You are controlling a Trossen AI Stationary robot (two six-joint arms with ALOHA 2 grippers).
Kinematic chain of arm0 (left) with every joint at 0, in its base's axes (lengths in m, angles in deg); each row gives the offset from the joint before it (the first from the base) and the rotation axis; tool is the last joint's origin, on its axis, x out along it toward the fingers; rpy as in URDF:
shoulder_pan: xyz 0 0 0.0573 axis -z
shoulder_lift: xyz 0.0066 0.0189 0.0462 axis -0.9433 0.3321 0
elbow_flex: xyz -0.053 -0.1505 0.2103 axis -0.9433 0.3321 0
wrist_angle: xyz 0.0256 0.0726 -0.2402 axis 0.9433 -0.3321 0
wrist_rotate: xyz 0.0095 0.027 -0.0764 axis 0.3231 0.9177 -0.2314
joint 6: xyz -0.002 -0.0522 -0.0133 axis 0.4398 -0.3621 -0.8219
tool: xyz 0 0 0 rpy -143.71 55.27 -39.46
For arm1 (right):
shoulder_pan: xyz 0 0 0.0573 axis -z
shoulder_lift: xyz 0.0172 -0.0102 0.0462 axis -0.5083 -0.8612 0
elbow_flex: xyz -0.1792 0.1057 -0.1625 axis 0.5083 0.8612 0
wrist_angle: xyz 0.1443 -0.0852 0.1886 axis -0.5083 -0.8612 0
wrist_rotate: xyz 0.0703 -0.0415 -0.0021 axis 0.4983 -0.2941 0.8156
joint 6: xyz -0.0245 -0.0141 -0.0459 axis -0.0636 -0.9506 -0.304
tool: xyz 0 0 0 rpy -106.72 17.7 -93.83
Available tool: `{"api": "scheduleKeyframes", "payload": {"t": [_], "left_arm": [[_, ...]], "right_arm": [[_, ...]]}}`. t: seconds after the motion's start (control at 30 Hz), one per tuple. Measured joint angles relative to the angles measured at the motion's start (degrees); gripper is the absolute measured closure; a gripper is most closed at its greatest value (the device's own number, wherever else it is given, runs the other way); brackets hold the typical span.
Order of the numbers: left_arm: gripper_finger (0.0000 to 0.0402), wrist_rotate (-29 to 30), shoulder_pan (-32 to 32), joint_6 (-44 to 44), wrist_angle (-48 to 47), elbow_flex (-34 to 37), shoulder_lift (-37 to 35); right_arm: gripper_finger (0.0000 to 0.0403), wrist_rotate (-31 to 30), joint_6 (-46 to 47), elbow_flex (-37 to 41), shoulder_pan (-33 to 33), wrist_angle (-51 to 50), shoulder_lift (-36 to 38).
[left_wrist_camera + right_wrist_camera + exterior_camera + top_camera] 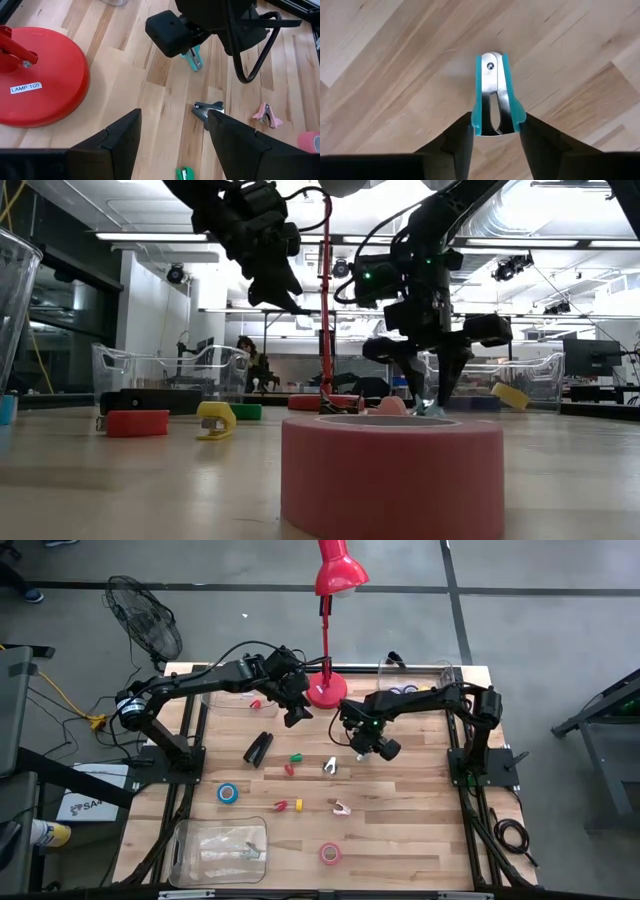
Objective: Pick and place Stapler, Stapler remover, tape
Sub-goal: Put the light blue stapler remover into the bottom transparent bin
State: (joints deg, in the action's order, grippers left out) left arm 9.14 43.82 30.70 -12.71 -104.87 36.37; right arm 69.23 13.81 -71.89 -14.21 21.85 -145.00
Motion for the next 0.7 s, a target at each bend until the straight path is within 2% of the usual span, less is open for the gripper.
{"api": "scheduleKeyframes", "payload": {"t": [0.27, 0.5, 0.7], "left_arm": [[0.0177, 0.4, 0.0, 0.0, 0.0, 0.0, 0.0], [0.0177, 0.4, 0.0, 0.0, 0.0, 0.0, 0.0], [0.0177, 0.4, 0.0, -0.3, 0.0, 0.0, 0.0]], "right_arm": [[0.0234, -0.4, 0.0, 0.0, 0.0, 1.4, -2.6], [0.0254, -0.5, 0.5, -0.1, 0.0, 1.8, -2.8], [0.0262, -0.8, 4.4, -0.1, 0.0, 1.9, -2.7]]}}
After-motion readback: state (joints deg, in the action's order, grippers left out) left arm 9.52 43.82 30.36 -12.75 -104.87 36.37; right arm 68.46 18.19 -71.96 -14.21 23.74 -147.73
